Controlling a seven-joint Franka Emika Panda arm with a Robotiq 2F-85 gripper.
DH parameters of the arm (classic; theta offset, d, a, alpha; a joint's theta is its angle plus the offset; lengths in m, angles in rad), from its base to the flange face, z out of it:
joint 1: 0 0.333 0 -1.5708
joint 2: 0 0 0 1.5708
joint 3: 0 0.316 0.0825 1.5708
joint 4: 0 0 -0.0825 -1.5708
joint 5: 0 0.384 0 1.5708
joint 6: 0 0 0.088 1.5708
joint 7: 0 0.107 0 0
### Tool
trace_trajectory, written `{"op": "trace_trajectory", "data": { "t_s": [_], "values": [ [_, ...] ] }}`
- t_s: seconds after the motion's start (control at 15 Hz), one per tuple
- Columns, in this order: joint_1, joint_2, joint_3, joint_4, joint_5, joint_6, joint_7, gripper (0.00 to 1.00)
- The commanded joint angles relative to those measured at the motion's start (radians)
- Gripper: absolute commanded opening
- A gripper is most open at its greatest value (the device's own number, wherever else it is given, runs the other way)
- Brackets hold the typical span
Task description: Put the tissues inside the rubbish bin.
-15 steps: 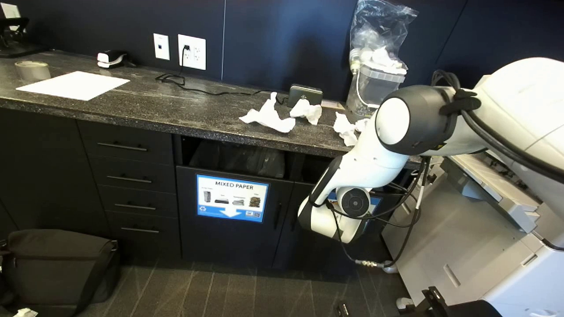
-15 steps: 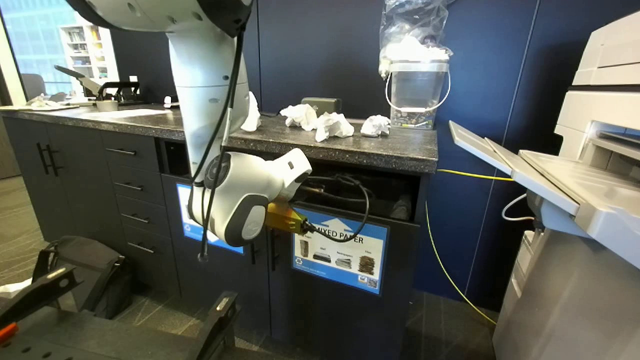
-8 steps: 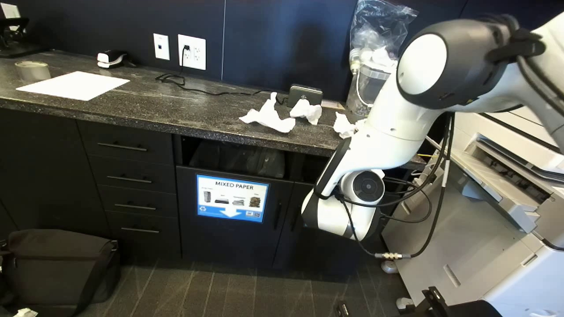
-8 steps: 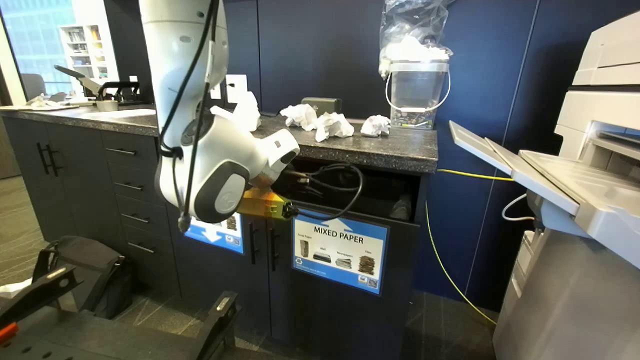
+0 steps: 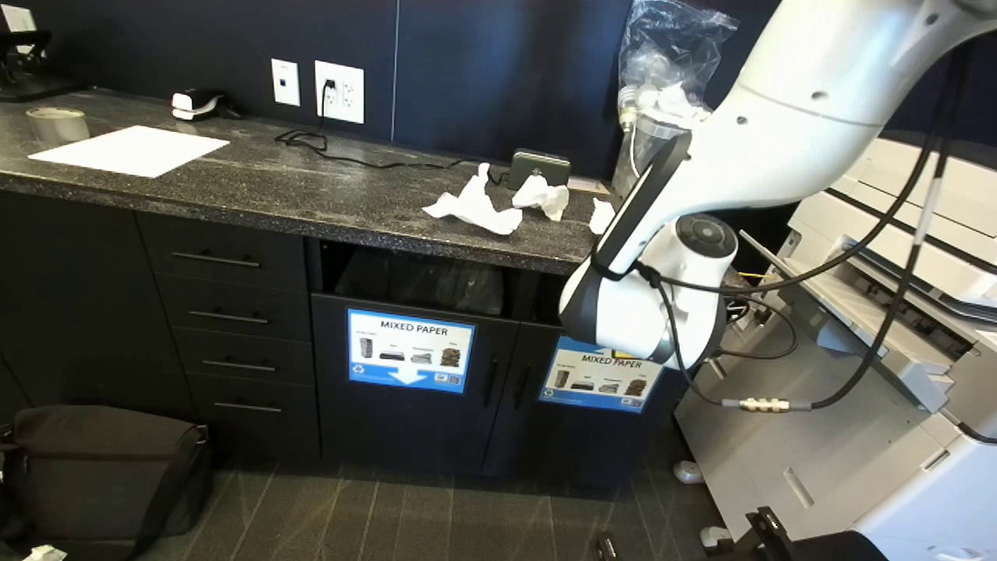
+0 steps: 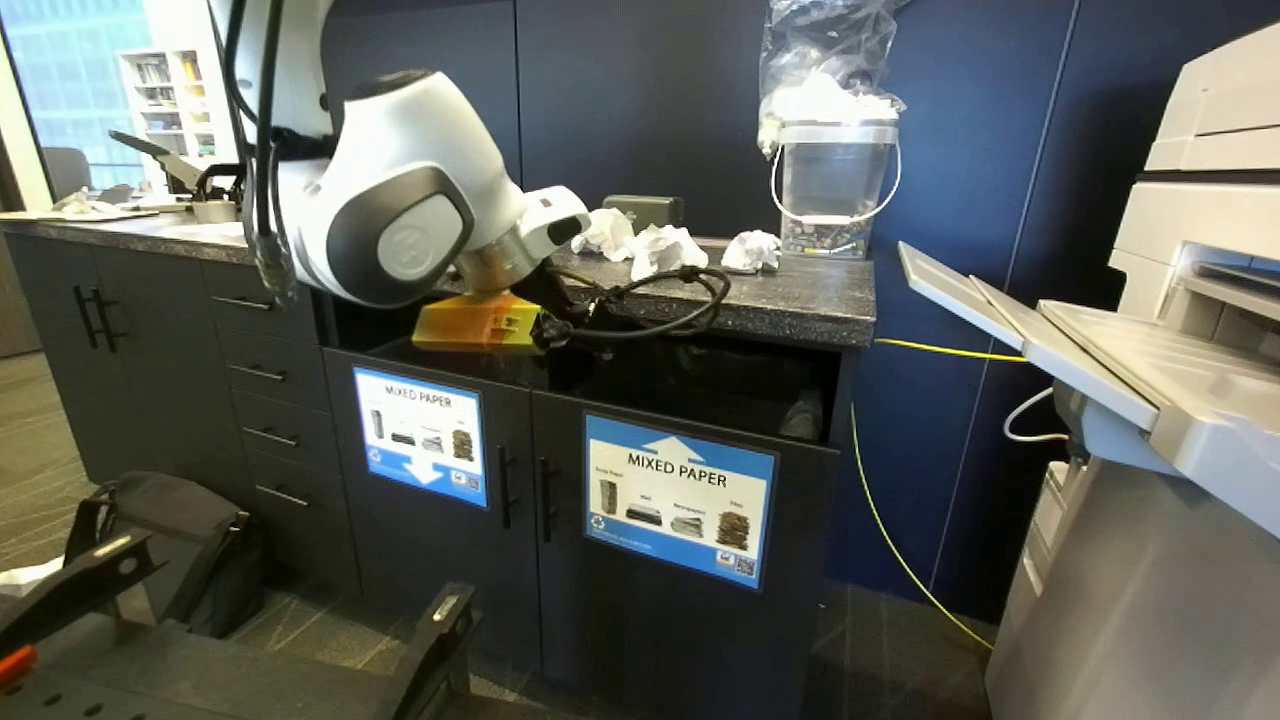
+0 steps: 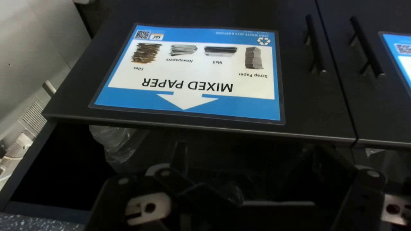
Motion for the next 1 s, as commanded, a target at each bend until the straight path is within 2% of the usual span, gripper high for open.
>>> {"op": "trace_trajectory", "data": {
  "t_s": [0.0, 0.07, 0.13, 0.47, 0.73, 0.87, 0.93],
  "values": [
    [0.126, -0.240, -0.146, -0.103, 0.117, -0.275, -0.186, 1.00],
    [0.227, -0.260, -0.266, -0.091, 0.178, -0.361, -0.243, 1.00],
    [0.261, -0.243, -0.331, -0.080, 0.202, -0.386, -0.285, 1.00],
    [0.518, -0.205, -0.737, 0.025, -0.017, -0.540, -0.212, 1.00],
    [0.651, -0.208, -0.955, 0.193, -0.181, -0.756, -0.170, 1.00],
    [0.682, -0.223, -1.013, 0.296, -0.262, -0.887, -0.176, 1.00],
    [0.675, -0.238, -1.011, 0.354, -0.285, -0.951, -0.201, 1.00]
  ]
}}
